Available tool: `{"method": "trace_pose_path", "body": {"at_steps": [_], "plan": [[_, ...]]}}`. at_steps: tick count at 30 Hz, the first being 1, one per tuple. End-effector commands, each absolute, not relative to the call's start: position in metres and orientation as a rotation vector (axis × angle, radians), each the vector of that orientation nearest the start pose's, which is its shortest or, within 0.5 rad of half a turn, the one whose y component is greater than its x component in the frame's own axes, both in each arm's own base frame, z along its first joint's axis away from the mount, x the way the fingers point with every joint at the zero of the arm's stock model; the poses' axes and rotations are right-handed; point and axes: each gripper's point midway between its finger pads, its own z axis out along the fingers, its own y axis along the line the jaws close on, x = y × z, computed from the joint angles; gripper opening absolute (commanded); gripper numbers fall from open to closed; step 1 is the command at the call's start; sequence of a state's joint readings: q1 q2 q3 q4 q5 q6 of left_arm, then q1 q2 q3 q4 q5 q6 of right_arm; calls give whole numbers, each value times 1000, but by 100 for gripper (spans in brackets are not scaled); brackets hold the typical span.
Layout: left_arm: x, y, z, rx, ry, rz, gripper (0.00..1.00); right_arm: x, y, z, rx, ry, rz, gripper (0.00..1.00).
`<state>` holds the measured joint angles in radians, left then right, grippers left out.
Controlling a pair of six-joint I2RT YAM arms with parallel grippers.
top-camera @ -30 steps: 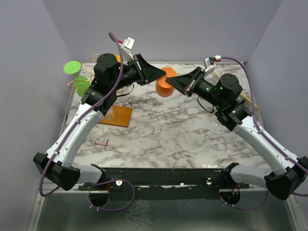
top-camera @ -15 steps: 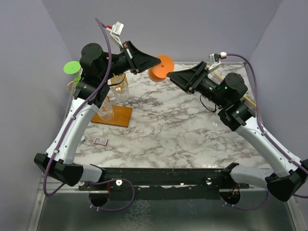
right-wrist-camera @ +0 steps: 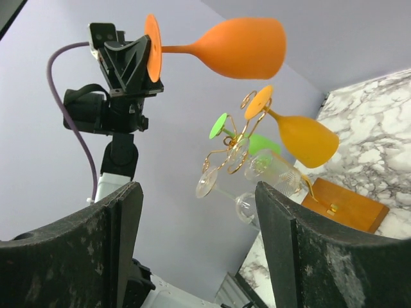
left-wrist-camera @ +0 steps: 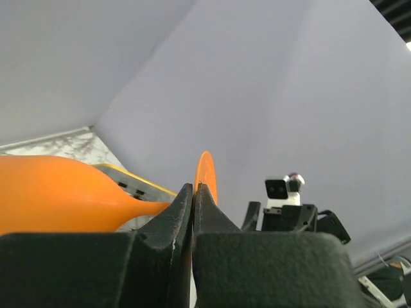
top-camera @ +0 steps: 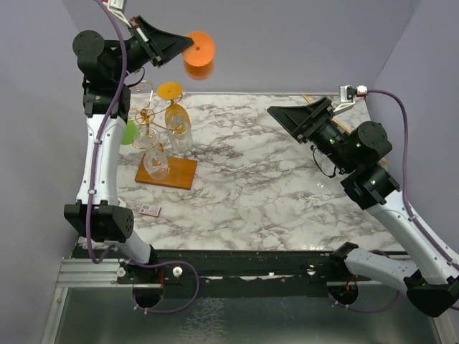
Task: Place the wine glass upside down on the wine glass rack
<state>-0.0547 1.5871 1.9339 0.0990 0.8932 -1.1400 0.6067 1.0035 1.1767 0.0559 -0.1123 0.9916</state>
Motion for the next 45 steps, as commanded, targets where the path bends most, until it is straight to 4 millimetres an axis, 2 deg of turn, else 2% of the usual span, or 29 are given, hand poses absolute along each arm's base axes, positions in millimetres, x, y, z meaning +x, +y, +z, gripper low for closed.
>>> {"method": "trace_pose_path", "body": {"at_steps": [1, 11, 16, 21, 25, 29, 34, 45], "plan": [[385, -138, 588, 131, 1387, -1460, 0, 265, 234, 457, 211, 1504, 1300, 76], [436, -34, 575, -42, 1349, -1298, 0, 265, 234, 446, 211, 1524, 1287, 75], [456, 20, 550, -190, 1355, -1227, 0, 267, 232, 434, 227, 1560, 1264, 75], [469, 53, 516, -341, 1395, -1214, 0, 269, 232, 425, 240, 1586, 1248, 75], [471, 61, 494, -421, 1441, -1163, 0, 270, 233, 419, 247, 1604, 1245, 74], [468, 59, 479, -447, 1463, -1175, 0, 270, 233, 414, 255, 1621, 1240, 74], [467, 65, 461, -536, 1506, -1117, 0, 267, 229, 411, 266, 1629, 1226, 74], [455, 55, 445, -559, 1567, -1152, 0, 261, 222, 414, 266, 1626, 1211, 73]]}}
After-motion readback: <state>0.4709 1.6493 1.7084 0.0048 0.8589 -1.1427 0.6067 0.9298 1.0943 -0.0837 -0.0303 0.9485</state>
